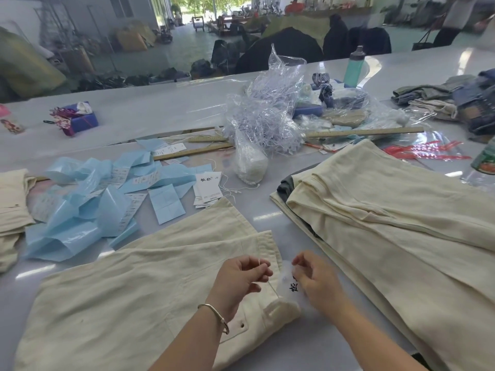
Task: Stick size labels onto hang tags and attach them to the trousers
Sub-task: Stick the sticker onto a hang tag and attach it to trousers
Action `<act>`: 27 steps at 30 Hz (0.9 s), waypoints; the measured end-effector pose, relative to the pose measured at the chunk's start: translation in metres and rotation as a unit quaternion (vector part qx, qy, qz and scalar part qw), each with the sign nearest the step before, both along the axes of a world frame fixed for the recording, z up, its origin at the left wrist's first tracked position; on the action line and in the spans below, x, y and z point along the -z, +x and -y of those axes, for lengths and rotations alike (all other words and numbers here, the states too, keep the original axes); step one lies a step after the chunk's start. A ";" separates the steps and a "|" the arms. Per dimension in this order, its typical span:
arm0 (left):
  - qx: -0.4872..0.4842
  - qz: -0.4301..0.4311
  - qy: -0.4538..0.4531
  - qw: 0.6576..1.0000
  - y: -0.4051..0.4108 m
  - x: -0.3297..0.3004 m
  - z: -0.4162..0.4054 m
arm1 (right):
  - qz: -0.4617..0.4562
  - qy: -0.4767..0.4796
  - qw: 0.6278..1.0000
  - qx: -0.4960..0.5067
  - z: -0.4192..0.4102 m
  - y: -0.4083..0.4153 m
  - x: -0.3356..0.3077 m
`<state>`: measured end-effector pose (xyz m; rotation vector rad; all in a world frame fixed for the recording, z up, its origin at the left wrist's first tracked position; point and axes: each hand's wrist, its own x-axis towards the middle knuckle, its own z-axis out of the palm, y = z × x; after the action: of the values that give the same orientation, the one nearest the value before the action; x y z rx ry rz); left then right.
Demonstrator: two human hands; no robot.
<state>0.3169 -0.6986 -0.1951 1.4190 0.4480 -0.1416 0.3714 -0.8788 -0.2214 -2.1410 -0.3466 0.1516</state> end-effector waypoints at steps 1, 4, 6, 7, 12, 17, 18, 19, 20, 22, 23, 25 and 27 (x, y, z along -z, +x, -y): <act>-0.003 0.005 0.024 1.000 -0.002 0.001 0.001 | 0.031 -0.074 0.997 -0.019 -0.003 0.000 0.004; -0.009 0.012 0.092 0.996 -0.005 0.008 0.000 | 0.101 -0.136 0.984 -0.048 -0.005 -0.003 0.017; 0.002 0.014 0.151 0.988 -0.004 0.013 -0.002 | 0.089 -0.116 0.987 -0.060 -0.006 -0.006 0.022; 0.017 0.016 0.190 0.981 -0.004 0.015 -0.002 | 0.078 -0.111 0.989 -0.064 -0.007 -0.007 0.023; 0.080 0.053 0.332 0.938 -0.004 0.022 0.006 | 0.045 -0.104 0.989 -0.100 -0.009 -0.003 0.028; 0.142 0.055 0.425 0.892 -0.005 0.022 0.011 | 0.064 -0.089 0.983 -0.146 -0.005 -0.003 0.029; 0.150 0.053 0.447 0.880 -0.005 0.021 0.012 | 0.068 -0.090 0.980 -0.164 -0.005 -0.003 0.028; 0.152 0.052 0.464 0.871 -0.004 0.021 0.011 | 0.065 -0.092 0.977 -0.180 -0.005 -0.002 0.027; 0.149 0.051 0.478 0.864 -0.004 0.021 0.011 | 0.056 -0.094 0.975 -0.194 -0.004 0.001 0.026; 0.134 0.048 0.499 0.855 -0.003 0.021 0.009 | 0.034 -0.099 0.972 -0.212 -0.003 0.004 0.023; 0.129 0.048 0.501 0.854 -0.004 0.021 0.009 | 0.028 -0.101 0.971 -0.217 -0.003 0.005 0.021; 0.130 0.052 0.494 0.858 -0.004 0.020 0.009 | 0.027 -0.108 0.970 -0.215 -0.003 0.005 0.022; 0.141 0.057 0.478 0.865 -0.006 0.020 0.011 | 0.026 -0.115 0.972 -0.205 -0.004 0.003 0.024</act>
<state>0.3106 -0.7094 -0.2153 2.4622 0.1941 -0.0643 0.3742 -0.8751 -0.2450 -2.2787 -0.8360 0.3886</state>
